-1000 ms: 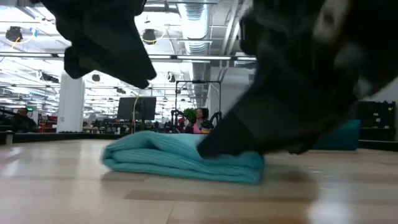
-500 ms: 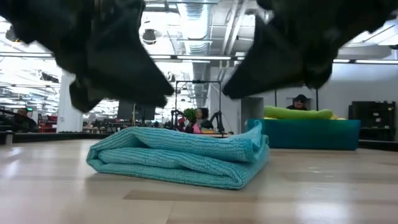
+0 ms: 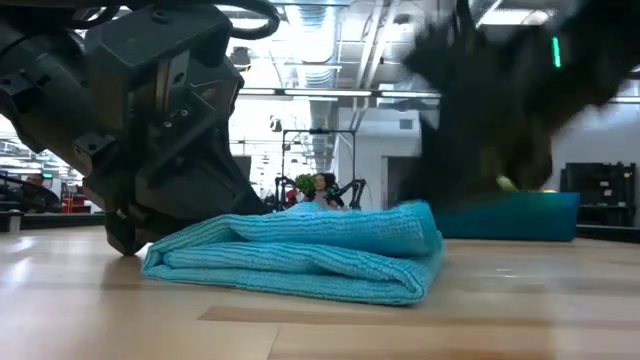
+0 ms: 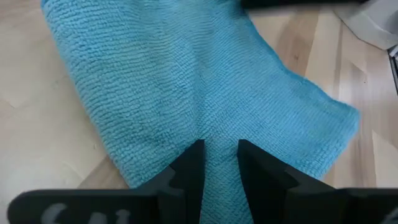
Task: Fold microfiber towels
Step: Fold the blue microfiber cloth
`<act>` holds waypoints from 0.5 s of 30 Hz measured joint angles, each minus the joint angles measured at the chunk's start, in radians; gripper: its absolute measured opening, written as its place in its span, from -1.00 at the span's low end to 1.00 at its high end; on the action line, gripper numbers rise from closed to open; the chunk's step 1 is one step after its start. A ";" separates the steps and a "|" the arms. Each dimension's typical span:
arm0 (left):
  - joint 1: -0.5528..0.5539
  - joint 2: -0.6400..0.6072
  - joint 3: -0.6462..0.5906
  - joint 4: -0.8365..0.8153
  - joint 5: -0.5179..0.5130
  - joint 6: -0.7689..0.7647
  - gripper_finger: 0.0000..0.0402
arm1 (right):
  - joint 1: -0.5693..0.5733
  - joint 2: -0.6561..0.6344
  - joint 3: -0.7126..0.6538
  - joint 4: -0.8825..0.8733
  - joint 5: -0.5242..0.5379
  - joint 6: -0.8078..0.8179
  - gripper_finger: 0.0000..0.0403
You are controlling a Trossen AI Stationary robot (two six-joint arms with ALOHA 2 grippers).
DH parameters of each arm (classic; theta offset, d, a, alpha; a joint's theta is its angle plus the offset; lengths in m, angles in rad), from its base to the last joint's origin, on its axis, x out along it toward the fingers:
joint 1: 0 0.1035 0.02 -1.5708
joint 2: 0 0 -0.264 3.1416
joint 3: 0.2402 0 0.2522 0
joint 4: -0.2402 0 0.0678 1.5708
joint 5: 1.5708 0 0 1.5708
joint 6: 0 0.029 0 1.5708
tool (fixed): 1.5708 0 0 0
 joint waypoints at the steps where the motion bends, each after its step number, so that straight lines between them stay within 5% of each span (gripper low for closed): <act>1: 0.000 -0.008 0.000 0.000 0.001 0.002 -0.54 | -0.006 -0.043 0.003 -0.009 -0.020 0.012 -0.49; 7: 0.005 -0.013 0.023 -0.005 0.005 -0.009 -0.54 | -0.018 -0.250 0.002 -0.088 -0.291 0.263 -0.34; 15: 0.006 -0.012 0.023 0.026 -0.010 -0.038 -0.54 | 0.033 -0.195 0.000 -0.229 -0.385 0.622 0.09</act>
